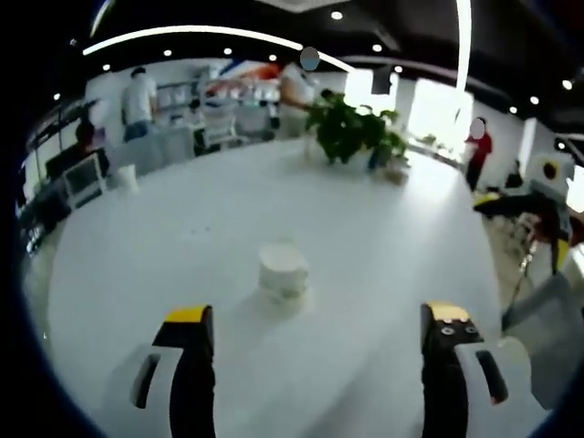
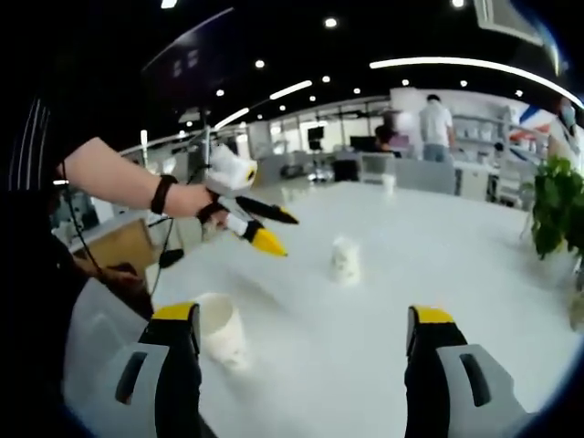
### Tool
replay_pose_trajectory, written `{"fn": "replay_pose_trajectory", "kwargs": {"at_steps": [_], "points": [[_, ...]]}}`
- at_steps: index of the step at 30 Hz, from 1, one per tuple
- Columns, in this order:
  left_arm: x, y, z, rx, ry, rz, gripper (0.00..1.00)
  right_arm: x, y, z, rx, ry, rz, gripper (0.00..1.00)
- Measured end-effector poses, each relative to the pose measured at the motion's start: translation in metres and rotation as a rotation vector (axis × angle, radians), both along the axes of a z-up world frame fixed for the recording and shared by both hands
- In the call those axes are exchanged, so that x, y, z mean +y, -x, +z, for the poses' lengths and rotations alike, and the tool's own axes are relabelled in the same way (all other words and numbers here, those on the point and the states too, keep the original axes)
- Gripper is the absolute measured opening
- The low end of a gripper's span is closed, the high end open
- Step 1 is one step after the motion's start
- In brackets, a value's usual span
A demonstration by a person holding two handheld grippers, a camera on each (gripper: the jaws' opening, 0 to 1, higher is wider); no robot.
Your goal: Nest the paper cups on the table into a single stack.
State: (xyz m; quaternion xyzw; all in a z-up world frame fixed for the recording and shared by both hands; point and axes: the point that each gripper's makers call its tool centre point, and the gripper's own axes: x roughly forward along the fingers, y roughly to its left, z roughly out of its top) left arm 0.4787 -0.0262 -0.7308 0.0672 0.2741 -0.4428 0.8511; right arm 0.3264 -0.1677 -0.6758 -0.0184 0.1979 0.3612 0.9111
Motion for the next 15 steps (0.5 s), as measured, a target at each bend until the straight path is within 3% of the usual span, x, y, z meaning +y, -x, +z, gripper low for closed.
{"fn": "replay_pose_trajectory", "kwargs": {"at_steps": [4, 15], "points": [[-0.004, -0.012, -0.005, -0.013, 0.026, 0.015, 0.87, 0.0, -0.006, -0.004, 0.01, 0.002, -0.007, 0.92], [-0.021, -0.046, -0.026, -0.022, 0.083, 0.032, 0.87, 0.002, -0.018, -0.013, 0.043, 0.01, -0.009, 0.91]]}}
